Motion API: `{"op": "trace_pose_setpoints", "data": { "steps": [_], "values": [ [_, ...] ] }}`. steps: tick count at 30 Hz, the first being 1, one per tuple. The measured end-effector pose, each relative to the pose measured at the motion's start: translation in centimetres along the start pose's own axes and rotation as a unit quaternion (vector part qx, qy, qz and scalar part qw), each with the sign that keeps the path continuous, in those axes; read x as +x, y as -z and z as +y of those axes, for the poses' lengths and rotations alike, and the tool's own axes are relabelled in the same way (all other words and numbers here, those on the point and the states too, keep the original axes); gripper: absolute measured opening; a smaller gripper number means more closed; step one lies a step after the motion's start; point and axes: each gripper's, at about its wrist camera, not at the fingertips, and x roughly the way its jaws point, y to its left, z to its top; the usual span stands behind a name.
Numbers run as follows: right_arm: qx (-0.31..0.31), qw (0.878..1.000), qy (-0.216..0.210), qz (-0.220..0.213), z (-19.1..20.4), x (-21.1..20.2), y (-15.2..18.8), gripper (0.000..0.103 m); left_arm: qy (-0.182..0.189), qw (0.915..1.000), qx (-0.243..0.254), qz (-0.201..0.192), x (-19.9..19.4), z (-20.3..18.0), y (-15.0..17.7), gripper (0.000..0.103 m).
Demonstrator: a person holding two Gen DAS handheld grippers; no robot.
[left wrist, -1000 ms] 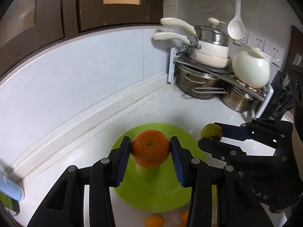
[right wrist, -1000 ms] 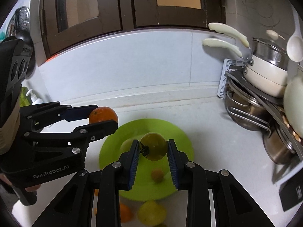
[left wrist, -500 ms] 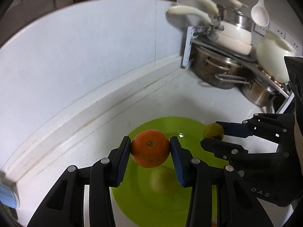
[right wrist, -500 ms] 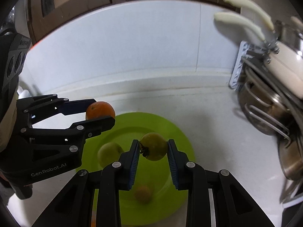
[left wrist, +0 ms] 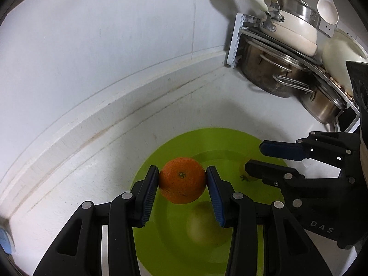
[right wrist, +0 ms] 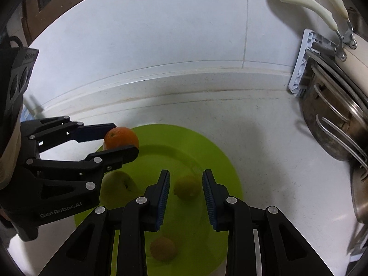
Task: Organize fruits
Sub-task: 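Carry the orange and green tomato onto the green plate and release both, then withdraw both open tools back from the plate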
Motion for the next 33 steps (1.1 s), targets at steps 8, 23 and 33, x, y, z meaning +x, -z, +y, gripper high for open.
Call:
{"op": "trace_pose_setpoints", "data": {
  "steps": [8,23,33],
  "values": [
    [0.004,1.000,0.007,-0.011,0.3,-1.3,0.4,0.031,-0.007,0.9996,-0.014,-0.023,-2.1,0.2,0.5,0.053],
    [-0.004,0.993,0.024,-0.113,3.7,-11.6,2.1,0.037,-0.005,0.9924,-0.011,-0.122,-13.3,-2.2,2.3,0.062],
    [0.019,0.987,0.039,-0.154,5.4,-17.2,5.1,0.057,-0.027,0.9849,-0.004,-0.171,-19.6,-3.8,5.6,0.077]
  ]
}}
